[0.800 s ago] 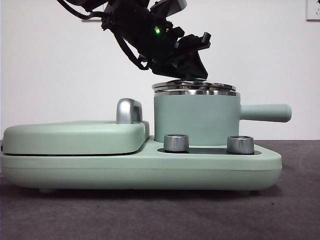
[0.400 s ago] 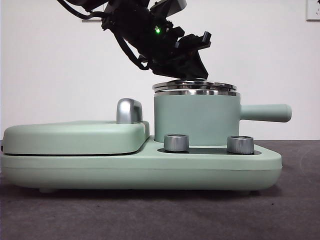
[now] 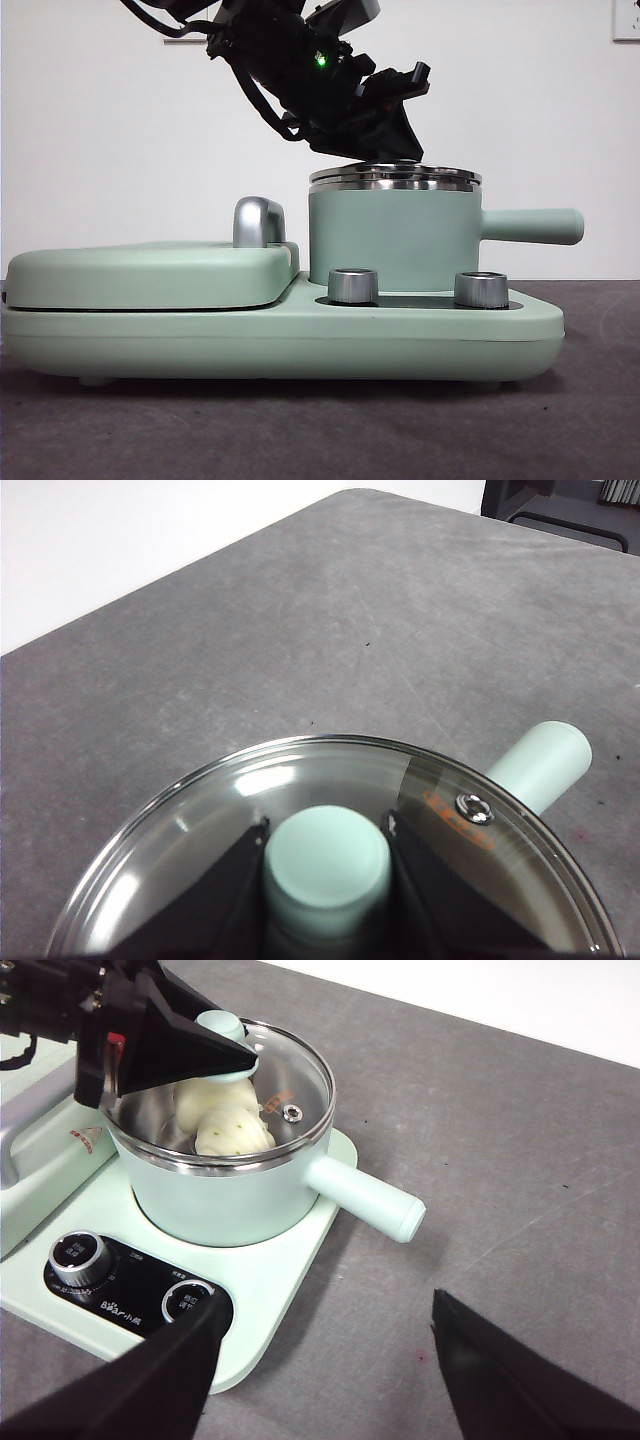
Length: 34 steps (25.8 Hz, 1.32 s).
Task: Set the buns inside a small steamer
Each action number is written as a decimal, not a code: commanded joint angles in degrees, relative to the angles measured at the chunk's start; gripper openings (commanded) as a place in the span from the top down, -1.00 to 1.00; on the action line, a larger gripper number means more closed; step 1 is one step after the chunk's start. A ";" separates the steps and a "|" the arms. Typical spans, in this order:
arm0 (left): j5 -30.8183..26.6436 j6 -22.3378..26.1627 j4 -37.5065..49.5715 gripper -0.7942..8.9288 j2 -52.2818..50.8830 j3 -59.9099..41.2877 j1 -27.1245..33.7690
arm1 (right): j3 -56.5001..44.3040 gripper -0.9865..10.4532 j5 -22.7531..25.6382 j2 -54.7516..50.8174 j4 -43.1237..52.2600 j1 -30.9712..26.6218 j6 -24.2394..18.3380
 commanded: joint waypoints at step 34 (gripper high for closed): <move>3.39 1.20 -5.70 0.26 1.92 1.31 -0.59 | 0.33 0.25 0.11 0.22 -2.19 0.31 0.68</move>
